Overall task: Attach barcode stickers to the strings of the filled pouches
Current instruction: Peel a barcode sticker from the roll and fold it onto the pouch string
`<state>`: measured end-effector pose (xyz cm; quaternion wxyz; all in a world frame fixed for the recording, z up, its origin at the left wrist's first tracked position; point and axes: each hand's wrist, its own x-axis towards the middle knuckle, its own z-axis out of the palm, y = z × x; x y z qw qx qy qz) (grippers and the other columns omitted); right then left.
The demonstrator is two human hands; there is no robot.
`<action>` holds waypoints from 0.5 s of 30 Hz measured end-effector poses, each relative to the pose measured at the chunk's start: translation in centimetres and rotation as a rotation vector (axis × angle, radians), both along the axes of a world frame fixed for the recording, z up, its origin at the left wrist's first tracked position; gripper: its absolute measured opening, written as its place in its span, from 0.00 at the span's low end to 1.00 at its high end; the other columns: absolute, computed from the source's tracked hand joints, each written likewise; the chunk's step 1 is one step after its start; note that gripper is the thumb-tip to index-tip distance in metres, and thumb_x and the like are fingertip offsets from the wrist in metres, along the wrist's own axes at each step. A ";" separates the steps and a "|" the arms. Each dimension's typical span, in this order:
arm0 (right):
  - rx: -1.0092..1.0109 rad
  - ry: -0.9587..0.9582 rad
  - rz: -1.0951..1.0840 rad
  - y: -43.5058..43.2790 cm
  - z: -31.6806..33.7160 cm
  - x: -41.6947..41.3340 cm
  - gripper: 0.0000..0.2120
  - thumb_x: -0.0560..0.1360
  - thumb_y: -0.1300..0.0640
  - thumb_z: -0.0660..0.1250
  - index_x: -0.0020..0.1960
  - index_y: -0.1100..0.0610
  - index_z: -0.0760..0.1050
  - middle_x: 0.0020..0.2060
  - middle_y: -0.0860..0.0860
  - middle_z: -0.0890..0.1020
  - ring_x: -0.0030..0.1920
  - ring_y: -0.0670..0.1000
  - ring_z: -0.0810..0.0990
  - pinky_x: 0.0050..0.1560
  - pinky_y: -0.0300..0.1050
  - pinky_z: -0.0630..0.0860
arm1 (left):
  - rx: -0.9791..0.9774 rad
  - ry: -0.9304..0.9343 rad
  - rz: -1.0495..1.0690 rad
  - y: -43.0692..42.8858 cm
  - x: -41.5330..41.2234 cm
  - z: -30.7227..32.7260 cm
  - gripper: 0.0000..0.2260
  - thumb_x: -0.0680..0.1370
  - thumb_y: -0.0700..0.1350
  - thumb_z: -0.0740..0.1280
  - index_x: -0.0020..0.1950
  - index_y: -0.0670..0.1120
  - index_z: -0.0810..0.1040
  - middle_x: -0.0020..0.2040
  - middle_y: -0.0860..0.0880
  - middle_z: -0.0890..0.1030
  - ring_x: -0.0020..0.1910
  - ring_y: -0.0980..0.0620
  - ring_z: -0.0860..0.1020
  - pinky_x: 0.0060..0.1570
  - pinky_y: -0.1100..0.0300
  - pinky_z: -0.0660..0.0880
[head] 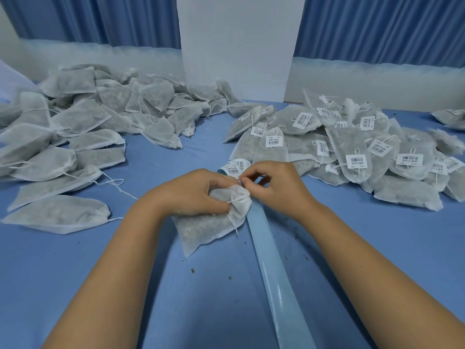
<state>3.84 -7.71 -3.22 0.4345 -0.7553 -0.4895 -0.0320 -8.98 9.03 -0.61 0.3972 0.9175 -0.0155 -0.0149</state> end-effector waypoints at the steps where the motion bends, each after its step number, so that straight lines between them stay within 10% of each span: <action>1: 0.012 0.023 -0.010 0.1 -0.1 0.0 0.04 0.73 0.61 0.71 0.43 0.54 0.84 0.37 0.42 0.84 0.41 0.42 0.81 0.44 0.39 0.78 | -0.004 0.001 0.002 0.0 0.0 0.0 0.22 0.75 0.38 0.71 0.58 0.64 0.80 0.60 0.66 0.80 0.60 0.69 0.75 0.59 0.76 0.68; 15: 0.132 0.253 -0.121 0.7 0.2 -0.1 0.05 0.74 0.64 0.69 0.42 0.56 0.81 0.35 0.43 0.82 0.36 0.40 0.78 0.40 0.29 0.72 | -0.074 0.100 0.017 0.2 -0.4 0.6 0.18 0.76 0.39 0.71 0.62 0.57 0.82 0.57 0.58 0.84 0.59 0.58 0.80 0.60 0.64 0.74</action>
